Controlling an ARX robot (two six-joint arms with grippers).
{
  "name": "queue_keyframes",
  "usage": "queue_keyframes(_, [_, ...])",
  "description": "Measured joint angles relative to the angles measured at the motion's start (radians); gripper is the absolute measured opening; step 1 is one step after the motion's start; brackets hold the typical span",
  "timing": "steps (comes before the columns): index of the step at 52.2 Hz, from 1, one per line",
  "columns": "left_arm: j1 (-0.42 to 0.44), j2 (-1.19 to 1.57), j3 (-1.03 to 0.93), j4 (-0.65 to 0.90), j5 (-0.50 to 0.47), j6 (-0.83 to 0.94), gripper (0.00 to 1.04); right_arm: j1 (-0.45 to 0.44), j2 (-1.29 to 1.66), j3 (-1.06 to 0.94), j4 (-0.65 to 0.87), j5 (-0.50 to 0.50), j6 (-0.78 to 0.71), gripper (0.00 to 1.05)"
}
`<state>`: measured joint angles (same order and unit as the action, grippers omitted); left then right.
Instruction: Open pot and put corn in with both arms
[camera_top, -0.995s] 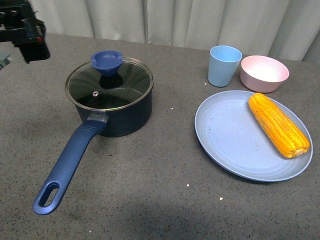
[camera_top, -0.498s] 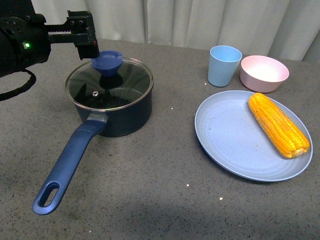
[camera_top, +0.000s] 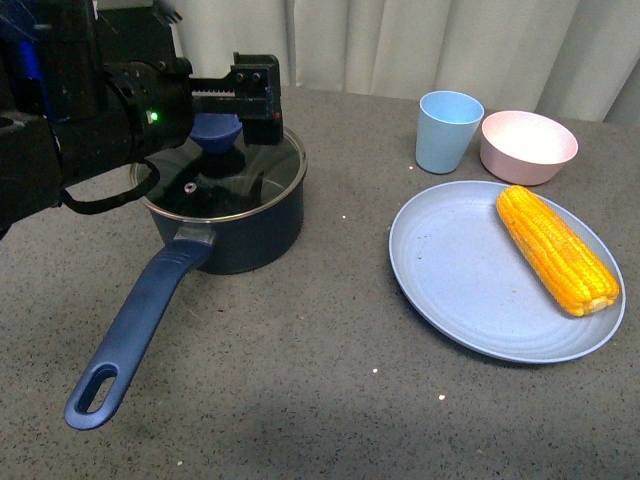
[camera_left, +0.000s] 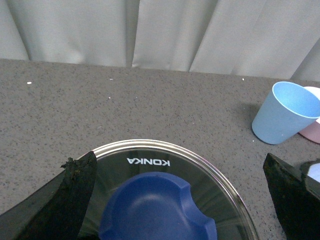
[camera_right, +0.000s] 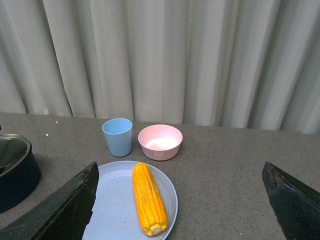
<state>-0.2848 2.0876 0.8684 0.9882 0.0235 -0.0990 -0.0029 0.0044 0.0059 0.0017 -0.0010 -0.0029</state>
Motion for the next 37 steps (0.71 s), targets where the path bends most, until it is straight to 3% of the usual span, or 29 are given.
queue_keyframes(23, [-0.002, 0.074, 0.009, -0.005, -0.004, 0.028, 0.98, 0.000, 0.000, 0.000, 0.000, 0.000, 0.000, 0.96])
queue_keyframes(37, [0.000, 0.074, 0.009, -0.005, -0.004, 0.041, 0.61, 0.000, 0.000, 0.000, 0.000, 0.000, 0.000, 0.96])
